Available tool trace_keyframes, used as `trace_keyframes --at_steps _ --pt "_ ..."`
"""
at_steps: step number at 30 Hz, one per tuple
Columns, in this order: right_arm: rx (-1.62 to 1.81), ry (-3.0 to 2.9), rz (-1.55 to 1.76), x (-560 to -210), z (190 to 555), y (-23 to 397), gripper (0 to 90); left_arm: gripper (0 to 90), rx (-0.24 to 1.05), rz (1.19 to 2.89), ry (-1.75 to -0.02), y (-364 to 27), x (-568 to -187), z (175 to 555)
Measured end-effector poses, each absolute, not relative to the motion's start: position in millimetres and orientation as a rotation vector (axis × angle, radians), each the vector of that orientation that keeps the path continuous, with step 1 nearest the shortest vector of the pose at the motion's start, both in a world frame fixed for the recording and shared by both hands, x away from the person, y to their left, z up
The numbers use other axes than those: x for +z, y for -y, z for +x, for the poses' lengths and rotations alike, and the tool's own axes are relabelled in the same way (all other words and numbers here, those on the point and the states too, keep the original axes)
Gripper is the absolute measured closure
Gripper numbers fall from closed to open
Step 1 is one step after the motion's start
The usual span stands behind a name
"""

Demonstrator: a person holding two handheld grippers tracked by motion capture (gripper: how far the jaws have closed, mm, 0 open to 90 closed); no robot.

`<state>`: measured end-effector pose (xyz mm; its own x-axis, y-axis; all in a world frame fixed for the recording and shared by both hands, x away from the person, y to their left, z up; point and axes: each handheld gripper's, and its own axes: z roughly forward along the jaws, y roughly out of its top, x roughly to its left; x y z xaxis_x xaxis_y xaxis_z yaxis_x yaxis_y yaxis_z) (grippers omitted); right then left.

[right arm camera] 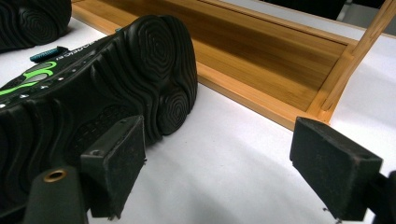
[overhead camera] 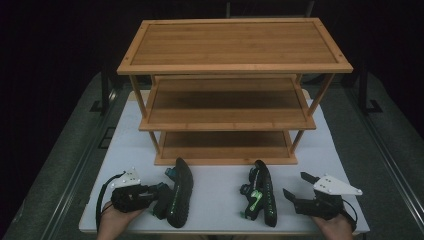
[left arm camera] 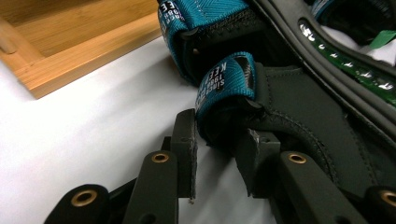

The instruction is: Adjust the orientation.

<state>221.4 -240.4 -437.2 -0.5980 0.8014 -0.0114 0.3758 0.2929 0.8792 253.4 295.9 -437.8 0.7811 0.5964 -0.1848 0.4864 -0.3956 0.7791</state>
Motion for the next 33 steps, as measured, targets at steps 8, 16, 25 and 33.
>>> trace_keyframes --at_steps 8,16,25,33 --pt "1.251 -2.108 1.048 -436.7 221.1 241.5 17.6 68.0 0.147 2.022 -0.762 -291.0 -427.2 250.7" --pt "1.251 -2.101 1.046 -435.8 219.5 241.6 17.6 66.5 0.178 2.032 -0.707 -277.3 -416.9 250.9" --pt "1.259 -2.093 1.048 -435.6 218.9 242.0 17.7 66.8 0.159 2.028 -0.656 -265.1 -413.0 255.8" --pt "1.258 -2.081 1.05 -434.2 216.9 243.9 17.7 63.8 0.09 2.038 -0.609 -240.6 -418.2 262.4"
